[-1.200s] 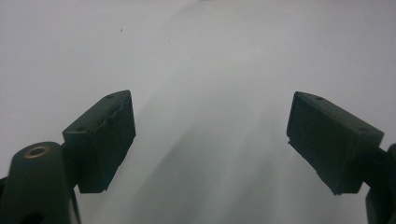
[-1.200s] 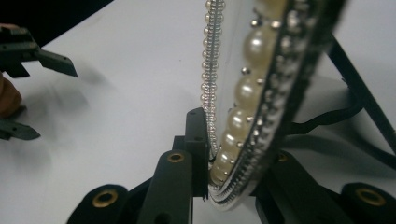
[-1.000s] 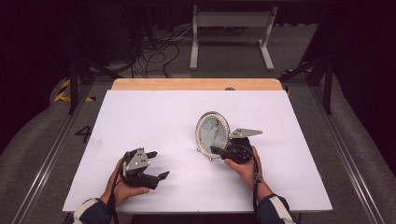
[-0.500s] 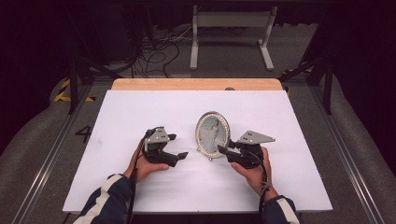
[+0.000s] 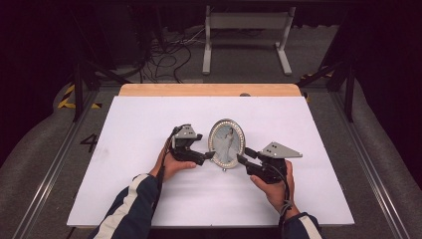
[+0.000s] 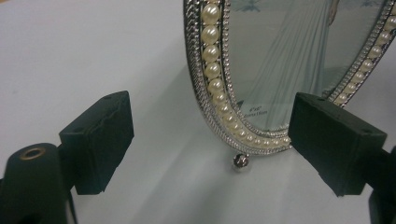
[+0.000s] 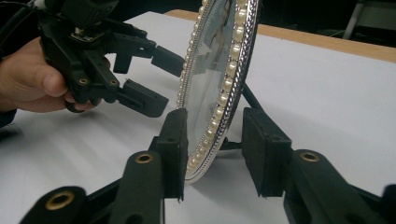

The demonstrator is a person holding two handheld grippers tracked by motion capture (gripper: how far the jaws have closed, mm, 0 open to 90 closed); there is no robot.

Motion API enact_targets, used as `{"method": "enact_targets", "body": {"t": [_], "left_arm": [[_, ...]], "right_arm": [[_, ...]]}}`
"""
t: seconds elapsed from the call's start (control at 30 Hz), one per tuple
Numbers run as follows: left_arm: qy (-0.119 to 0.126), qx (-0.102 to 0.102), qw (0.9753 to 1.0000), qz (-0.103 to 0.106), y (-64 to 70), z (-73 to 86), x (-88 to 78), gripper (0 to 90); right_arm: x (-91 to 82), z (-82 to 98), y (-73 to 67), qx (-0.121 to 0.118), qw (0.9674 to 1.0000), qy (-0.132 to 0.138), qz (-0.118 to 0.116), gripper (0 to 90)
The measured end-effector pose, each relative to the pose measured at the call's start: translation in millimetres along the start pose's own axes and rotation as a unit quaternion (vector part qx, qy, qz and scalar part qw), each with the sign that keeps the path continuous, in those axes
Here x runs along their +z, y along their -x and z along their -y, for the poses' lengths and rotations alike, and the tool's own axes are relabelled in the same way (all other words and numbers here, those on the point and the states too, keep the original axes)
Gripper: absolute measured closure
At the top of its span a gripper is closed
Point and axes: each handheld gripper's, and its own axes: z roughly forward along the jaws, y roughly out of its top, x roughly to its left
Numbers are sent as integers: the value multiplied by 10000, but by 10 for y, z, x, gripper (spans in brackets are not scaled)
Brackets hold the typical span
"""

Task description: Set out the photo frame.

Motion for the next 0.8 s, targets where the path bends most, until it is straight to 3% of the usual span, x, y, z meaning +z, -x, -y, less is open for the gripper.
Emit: {"method": "enact_targets", "body": {"t": [0.3, 0.57, 0.7, 0.8], "left_arm": [[62, 15, 9999, 142, 36, -81, 81, 183], [32, 1, 9995, 327, 40, -76, 121, 221], [-7, 60, 9989, 463, 67, -82, 122, 286], [22, -30, 9989, 465, 50, -72, 107, 323]], "right_arm": [[-33, 4, 41, 79, 9998, 179, 97, 781], [0, 2, 15, 14, 9998, 154, 92, 822], [1, 2, 31, 28, 9999, 159, 38, 826], [0, -1, 28, 10, 9999, 145, 60, 826]]}}
